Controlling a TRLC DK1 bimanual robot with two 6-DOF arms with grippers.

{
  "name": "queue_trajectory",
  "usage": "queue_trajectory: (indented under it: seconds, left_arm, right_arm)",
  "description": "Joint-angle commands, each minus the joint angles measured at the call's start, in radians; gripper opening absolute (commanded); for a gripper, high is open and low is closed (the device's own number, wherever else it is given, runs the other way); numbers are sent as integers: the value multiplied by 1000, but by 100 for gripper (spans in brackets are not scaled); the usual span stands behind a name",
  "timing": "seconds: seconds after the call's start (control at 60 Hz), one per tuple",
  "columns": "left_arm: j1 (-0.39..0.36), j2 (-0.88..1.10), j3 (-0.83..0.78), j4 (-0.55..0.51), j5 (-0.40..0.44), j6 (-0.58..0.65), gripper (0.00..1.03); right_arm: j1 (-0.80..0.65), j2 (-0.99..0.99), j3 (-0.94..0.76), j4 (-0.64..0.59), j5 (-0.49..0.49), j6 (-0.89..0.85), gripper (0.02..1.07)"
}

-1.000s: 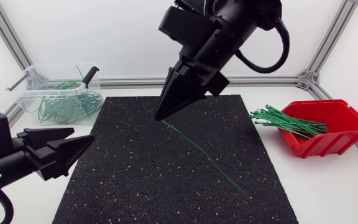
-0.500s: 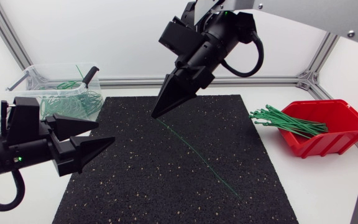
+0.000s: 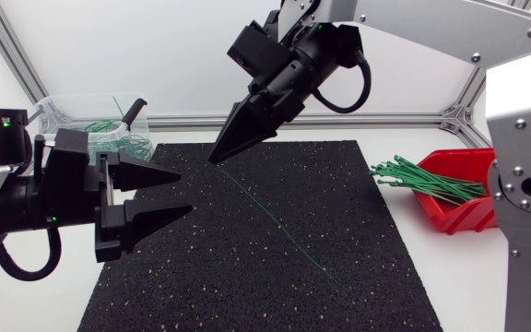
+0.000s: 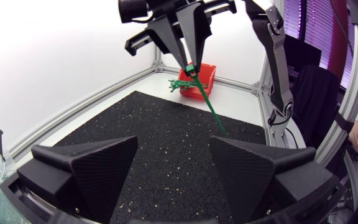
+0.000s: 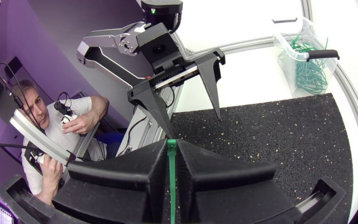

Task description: Take a green cable tie from the red box, thread the tail through the head to close it, then place it in the transparent bin on the left.

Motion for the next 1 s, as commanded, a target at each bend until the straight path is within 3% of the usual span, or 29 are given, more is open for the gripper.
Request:
queue_trajectory:
  seconds: [0.0, 0.267, 0.633, 0.933, 0.983]
  left_arm:
    - [13, 24, 34, 41, 49, 26, 80]
    - [16, 95, 57, 156, 204, -25, 81]
    - [5, 138, 51, 232, 330, -64, 84]
    - [-85, 170, 47, 317, 333, -123, 82]
    - [-94, 178, 47, 337, 333, -135, 77]
  right_arm:
    - [1, 18, 13, -74, -19, -47, 8]
    - [25, -4, -35, -114, -68, -105, 8]
    - [41, -36, -90, -126, -103, -157, 8]
    - [39, -56, -114, -144, -129, -188, 8]
    - [35, -64, -124, -144, -131, -194, 8]
